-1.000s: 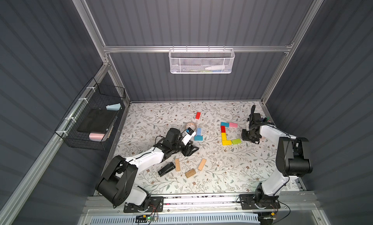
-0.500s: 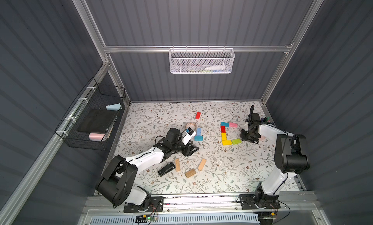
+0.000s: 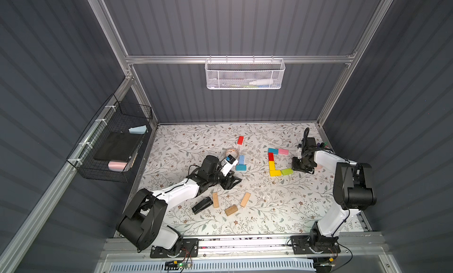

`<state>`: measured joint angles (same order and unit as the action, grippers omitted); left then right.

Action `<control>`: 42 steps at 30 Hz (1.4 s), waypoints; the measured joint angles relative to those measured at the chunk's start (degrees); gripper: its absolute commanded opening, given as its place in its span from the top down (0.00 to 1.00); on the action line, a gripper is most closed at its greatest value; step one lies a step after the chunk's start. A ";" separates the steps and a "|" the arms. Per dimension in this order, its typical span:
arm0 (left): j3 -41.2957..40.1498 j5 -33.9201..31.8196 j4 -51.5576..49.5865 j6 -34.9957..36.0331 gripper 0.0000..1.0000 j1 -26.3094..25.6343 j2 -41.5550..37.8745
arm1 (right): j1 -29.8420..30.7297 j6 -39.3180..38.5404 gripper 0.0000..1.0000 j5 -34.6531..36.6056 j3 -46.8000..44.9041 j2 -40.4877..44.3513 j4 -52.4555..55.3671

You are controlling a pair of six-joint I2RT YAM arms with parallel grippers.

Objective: Assemble the letter c with building blocks
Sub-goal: Assemble the building block at the center of the board.

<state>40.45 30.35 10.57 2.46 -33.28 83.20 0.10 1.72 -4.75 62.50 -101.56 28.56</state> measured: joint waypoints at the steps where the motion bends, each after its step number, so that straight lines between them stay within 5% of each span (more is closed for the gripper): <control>1: 0.00 0.00 0.00 0.00 0.39 0.00 0.00 | -0.02 -0.02 0.65 -0.02 0.07 -0.07 0.07; 42: 0.02 0.00 0.00 0.17 0.38 -0.07 0.00 | -0.35 0.02 0.67 -2.32 0.28 -0.50 1.88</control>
<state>40.47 30.35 10.57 2.63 -33.34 83.20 -0.25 1.74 -7.07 62.78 -102.06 30.44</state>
